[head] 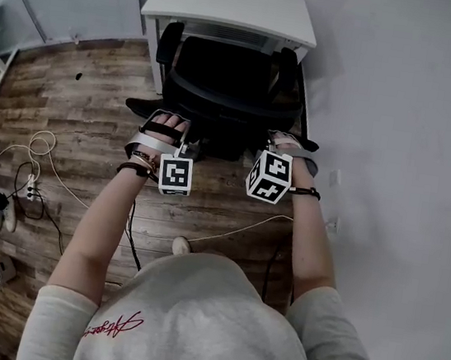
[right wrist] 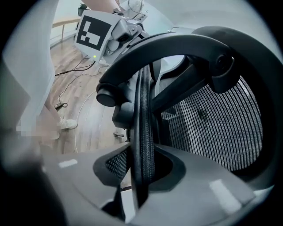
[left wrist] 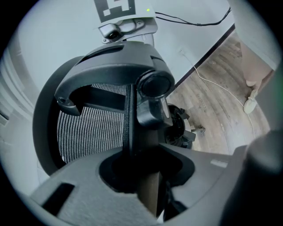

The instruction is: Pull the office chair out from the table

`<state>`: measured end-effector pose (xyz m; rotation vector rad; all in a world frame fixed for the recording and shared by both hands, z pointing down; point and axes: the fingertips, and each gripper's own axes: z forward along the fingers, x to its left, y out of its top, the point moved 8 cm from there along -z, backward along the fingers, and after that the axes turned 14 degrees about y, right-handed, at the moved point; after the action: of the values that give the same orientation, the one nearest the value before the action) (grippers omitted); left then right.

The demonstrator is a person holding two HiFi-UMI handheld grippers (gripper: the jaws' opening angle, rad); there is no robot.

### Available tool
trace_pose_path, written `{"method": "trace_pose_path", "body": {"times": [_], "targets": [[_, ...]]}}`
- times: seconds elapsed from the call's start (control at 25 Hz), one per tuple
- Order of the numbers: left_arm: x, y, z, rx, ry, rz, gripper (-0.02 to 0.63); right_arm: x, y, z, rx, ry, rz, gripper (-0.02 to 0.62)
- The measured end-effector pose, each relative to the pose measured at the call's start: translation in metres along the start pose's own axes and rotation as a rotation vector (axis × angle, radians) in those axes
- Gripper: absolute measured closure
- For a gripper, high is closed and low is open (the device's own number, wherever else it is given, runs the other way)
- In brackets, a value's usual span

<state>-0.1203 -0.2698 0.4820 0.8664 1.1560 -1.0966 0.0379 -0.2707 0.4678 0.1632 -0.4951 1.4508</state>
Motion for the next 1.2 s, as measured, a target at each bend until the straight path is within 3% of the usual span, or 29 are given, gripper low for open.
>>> {"method": "trace_pose_path", "body": {"times": [0.2,0.52,0.68,1.2], "targets": [[0.004,0.003,-0.008,-0.006,0.018,-0.027,0.488,0.004,0.002,-0.007,-0.001,0.001,-0.009,0.502],[0.002,0.010,-0.020,0.011,0.008,-0.001,0.486,0.014,-0.002,-0.015,-0.002,0.012,-0.012,0.502],[0.000,0.020,-0.029,-0.006,0.026,-0.040,0.486,0.025,-0.005,-0.019,-0.003,0.017,-0.005,0.499],[-0.005,0.034,-0.046,0.021,0.009,-0.006,0.488,0.044,-0.012,-0.030,-0.007,0.014,-0.024,0.502]]}}
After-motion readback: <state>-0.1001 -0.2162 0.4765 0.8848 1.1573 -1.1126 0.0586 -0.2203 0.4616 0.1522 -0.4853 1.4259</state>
